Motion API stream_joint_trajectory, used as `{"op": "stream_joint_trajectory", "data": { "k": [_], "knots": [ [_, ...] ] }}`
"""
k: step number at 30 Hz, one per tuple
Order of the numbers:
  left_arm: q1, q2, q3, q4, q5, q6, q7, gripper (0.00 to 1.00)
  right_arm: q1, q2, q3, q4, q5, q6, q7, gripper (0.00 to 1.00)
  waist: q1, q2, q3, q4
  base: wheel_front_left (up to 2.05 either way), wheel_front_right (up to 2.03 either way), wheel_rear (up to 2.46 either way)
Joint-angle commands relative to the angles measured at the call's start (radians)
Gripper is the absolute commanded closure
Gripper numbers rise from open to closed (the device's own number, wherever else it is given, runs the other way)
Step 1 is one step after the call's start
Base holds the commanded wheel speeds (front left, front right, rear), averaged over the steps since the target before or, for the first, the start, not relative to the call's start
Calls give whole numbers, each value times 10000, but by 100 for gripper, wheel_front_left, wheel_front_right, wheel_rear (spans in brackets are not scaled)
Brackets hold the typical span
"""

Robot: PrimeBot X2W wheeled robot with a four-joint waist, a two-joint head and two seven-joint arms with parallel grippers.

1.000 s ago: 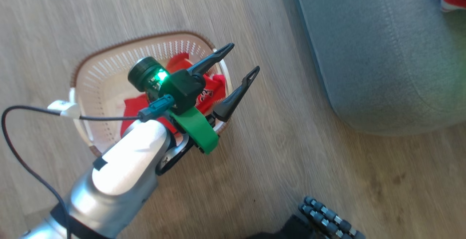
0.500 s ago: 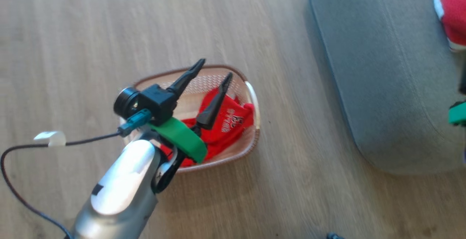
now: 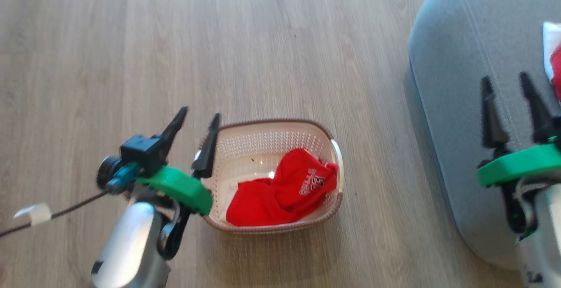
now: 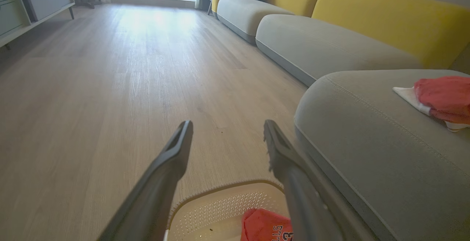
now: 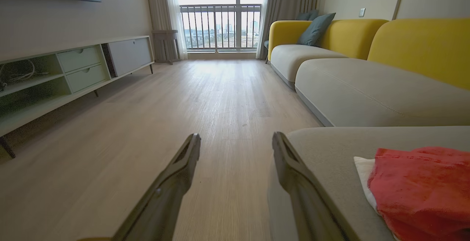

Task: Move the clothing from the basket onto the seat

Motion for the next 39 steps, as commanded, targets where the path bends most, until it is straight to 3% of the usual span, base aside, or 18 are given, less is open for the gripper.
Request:
{"op": "stream_joint_trajectory", "data": {
  "k": [1, 11, 16, 22, 39],
  "knots": [
    [-83, 65, 476, -249, 91, 76, -95, 0, 77, -27, 256, -329, 73, -2, -75, 0, 1, -1, -341, 218, 0, 0, 0],
    [1220, -191, 2181, 11, 572, 379, -95, 0, 759, 278, 1505, 319, 63, -2, -86, 0, 1, -1, -1303, 286, 0, 0, 0],
    [1786, -275, 2699, -67, 905, 481, -95, 0, 1112, 408, 1652, 497, 0, -2, -89, 0, 1, -1, -1615, 299, 0, 0, 0],
    [2434, -353, 3268, -378, 1436, 934, -95, 0, 1493, 531, 1649, 581, -166, -2, -90, 0, 1, -1, -1814, 364, 0, 0, 0],
    [2888, -409, 3367, -672, 1397, 883, -95, 0, 1629, 765, 1311, 596, -315, -2, -91, 0, 1, -1, -1814, 409, 0, 0, 0]
  ]
}}
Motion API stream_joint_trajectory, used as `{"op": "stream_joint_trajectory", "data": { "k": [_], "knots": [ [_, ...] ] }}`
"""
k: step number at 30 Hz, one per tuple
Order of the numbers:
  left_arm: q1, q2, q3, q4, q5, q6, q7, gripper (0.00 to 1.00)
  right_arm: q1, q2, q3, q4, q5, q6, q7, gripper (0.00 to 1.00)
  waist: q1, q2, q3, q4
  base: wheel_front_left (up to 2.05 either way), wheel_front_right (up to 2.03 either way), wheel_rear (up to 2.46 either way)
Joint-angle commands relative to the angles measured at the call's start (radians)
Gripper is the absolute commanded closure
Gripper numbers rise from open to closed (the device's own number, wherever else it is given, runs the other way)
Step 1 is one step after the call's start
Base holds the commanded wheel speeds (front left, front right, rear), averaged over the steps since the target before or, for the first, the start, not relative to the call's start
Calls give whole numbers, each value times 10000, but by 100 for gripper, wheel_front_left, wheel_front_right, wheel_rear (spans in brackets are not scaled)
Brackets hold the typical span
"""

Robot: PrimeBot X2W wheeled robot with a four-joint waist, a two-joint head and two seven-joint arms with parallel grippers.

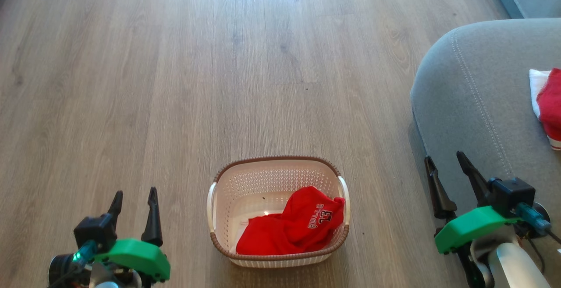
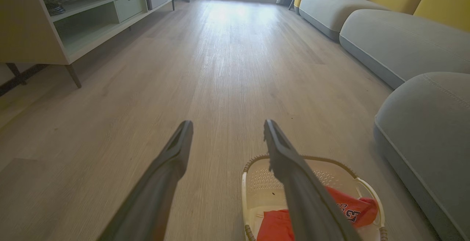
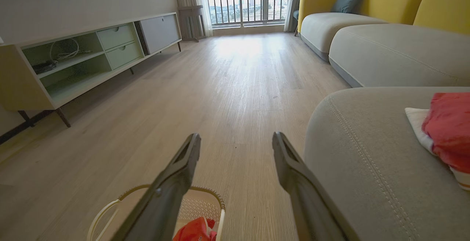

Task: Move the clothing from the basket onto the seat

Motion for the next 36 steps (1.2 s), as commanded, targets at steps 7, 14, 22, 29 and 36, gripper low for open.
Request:
{"op": "stream_joint_trajectory", "data": {
  "k": [7, 14, 22, 29, 36],
  "knots": [
    [-285, 35, 135, -334, -58, 100, -95, 0, -228, -51, 155, -342, -109, -2, -91, 0, 1, -1, 138, -26, 0, 0, 0],
    [-401, 34, -211, -186, -546, 112, -95, 0, -496, -21, 190, -630, -102, -2, -91, 0, 1, -1, 844, -117, 0, 0, 0],
    [-1221, 34, -839, 348, -1048, -77, -95, 0, -1544, 189, 434, -1051, -192, -2, -91, 0, 1, -1, 2468, -540, 0, 0, 0],
    [-2446, 34, -1614, 1113, -1147, -162, -95, 0, -2592, 282, 582, -1236, -209, -2, -91, 0, 1, -1, 4130, -1008, 0, 0, 0],
    [-3809, 34, -2651, 2155, -771, -406, -95, 0, -3410, 449, 678, -1433, -255, -2, -91, 0, 1, -1, 5479, -1500, 0, 0, 0]
  ]
}}
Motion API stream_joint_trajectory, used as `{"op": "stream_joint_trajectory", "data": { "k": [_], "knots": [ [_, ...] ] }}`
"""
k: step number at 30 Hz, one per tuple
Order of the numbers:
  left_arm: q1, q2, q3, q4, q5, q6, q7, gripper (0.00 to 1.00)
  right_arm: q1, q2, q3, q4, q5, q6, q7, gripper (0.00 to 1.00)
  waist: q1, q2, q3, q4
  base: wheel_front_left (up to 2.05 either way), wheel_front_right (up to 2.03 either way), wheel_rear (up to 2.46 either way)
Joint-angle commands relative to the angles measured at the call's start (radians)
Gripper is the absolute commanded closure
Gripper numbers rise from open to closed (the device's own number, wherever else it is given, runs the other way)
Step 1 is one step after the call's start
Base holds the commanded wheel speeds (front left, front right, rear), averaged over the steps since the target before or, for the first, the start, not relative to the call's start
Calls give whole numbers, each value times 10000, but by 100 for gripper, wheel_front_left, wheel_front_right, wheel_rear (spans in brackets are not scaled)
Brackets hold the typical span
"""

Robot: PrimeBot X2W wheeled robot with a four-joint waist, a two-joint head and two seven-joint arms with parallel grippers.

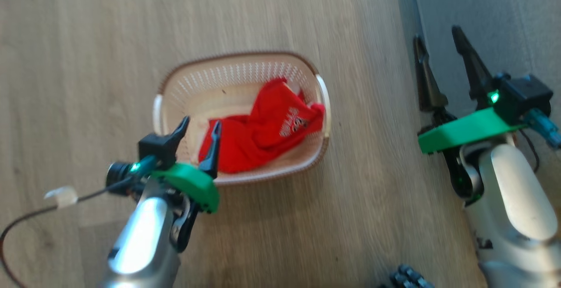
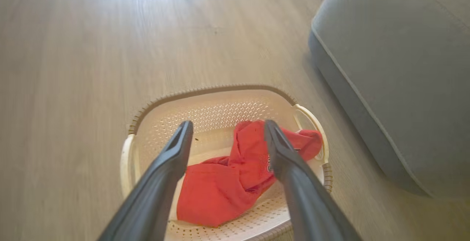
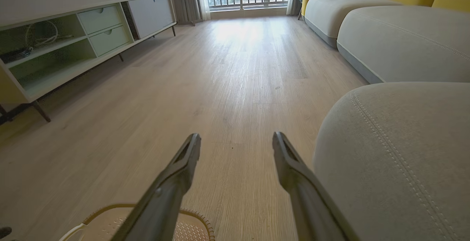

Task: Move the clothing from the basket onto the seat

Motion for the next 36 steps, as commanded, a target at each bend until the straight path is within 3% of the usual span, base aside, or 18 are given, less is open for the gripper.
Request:
{"op": "stream_joint_trajectory", "data": {
  "k": [1, 11, 20, 26, 36],
  "knots": [
    [-314, 89, 79, 17, 146, -99, -95, 0, -193, 80, 249, -388, -84, -2, -89, 0, -4, 0, 785, -493, 0, 0, 0],
    [-2073, 145, -1136, 1973, 1190, -576, -95, 0, -1077, 362, 601, -597, -1, -2, -89, 0, -4, 0, 2096, -1371, 0, 0, 0],
    [-3617, 598, -2503, 3522, 1765, -784, -95, 0, -1499, 673, 822, -845, 151, -2, -89, 0, -4, 0, 3131, -2180, 0, 0, 0],
    [-4293, 956, -3760, 4095, 1219, -792, -95, 0, -1733, 791, 993, -961, 356, -2, -89, 0, -4, 0, 3724, -2744, 0, 0, 0],
    [-4867, 1316, -4559, 4837, 321, -794, -95, 0, -1699, 817, 1060, -1139, 919, -2, -89, 0, -4, 0, 4313, -3266, 0, 0, 0]
  ]
}}
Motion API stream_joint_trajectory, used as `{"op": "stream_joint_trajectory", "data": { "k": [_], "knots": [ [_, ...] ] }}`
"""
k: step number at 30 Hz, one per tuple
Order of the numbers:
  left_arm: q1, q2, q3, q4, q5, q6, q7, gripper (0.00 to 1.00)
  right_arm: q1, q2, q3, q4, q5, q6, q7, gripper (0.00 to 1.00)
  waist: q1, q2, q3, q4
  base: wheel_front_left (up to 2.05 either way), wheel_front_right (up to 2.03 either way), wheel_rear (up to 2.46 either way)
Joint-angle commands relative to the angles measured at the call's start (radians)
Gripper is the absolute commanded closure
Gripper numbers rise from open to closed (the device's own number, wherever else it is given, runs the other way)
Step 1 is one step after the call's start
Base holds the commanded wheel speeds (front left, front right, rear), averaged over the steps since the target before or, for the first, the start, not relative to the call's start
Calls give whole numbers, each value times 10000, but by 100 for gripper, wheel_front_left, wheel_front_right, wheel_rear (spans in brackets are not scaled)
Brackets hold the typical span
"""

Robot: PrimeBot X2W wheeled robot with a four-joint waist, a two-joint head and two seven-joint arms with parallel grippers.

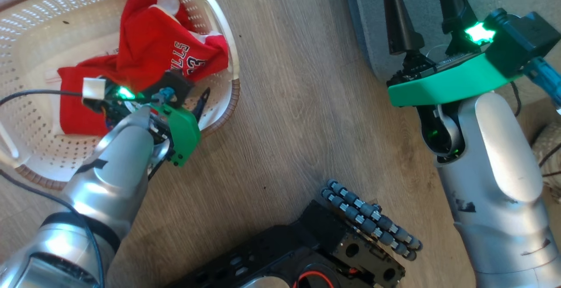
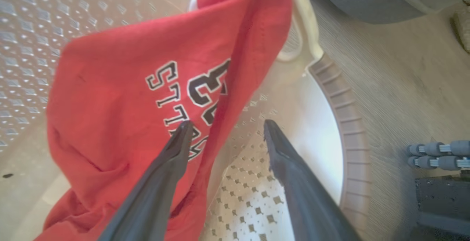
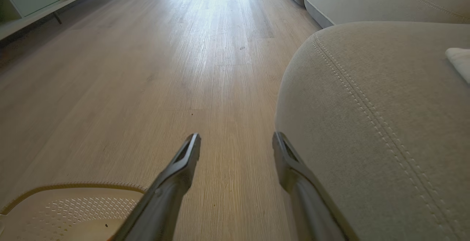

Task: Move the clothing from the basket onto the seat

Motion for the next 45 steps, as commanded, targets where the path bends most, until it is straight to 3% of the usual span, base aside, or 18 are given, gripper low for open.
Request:
{"op": "stream_joint_trajectory", "data": {
  "k": [1, 9, 23, 24, 25, 39, 45],
  "knots": [
    [74, 30, -42, -49, -94, -12, -95, 0, 285, 79, 57, -369, 113, -2, -65, 0, 0, 0, 77, -37, 0, 0, 0],
    [-496, -163, -273, 285, -483, 0, -95, 0, 563, 80, -73, -606, 228, -2, -65, 0, 0, 0, 257, 6, 0, 0, 0],
    [-1158, -500, -99, 1148, -535, 633, -95, 0, 914, 81, -197, -771, 300, -2, -65, 0, 0, 0, 433, 103, 0, 0, 0],
    [-1200, -503, -93, 1231, -544, 660, -95, 7, 912, 81, -202, -772, 306, -2, -65, 0, 0, 0, 442, 111, 0, 0, 0],
    [-1231, -519, -82, 1294, -562, 681, -95, 99, 911, 81, -207, -772, 306, -2, -65, 0, 0, 0, 443, 123, 0, 0, 0],
    [-965, -251, 206, 900, -906, 562, -95, 100, 330, 81, -34, -411, 273, -2, -65, 0, 0, 0, 36, 56, 0, 0, 0],
    [-394, -304, 522, 54, -1062, 638, -95, 100, 348, 81, -271, -130, -199, -2, -65, 0, 0, 0, -825, 670, 0, 0, 0]
  ]
}}
